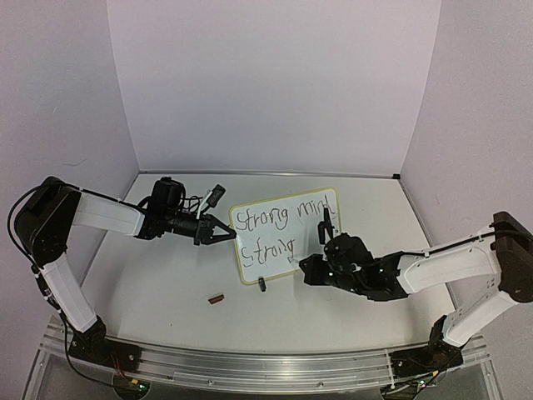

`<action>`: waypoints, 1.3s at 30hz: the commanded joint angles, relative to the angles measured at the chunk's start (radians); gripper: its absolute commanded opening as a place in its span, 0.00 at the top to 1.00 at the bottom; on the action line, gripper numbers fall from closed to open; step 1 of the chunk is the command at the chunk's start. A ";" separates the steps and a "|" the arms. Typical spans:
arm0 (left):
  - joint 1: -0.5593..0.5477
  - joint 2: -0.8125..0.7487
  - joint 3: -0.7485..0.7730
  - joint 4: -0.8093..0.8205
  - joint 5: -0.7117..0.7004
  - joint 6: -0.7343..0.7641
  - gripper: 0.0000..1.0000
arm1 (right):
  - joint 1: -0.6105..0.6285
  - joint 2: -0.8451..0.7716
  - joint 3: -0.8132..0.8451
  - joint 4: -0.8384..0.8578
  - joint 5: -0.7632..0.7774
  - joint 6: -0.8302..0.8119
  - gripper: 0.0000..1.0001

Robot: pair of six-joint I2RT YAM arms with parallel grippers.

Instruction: Write a sentence on the whiteboard

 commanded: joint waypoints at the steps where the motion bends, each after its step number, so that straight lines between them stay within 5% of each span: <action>1: -0.010 -0.015 -0.014 -0.038 -0.027 0.043 1.00 | 0.005 -0.032 0.045 0.038 0.049 -0.029 1.00; 15: -0.010 -0.015 -0.015 -0.039 -0.029 0.043 1.00 | 0.002 -0.219 0.000 -0.042 0.096 -0.129 1.00; 26: -0.011 -0.015 -0.014 -0.038 -0.031 0.043 1.00 | -0.094 -0.313 -0.095 -0.023 -0.016 -0.151 1.00; 39: -0.011 -0.014 -0.015 -0.041 -0.031 0.043 1.00 | -0.133 -0.244 -0.083 0.044 -0.042 -0.154 1.00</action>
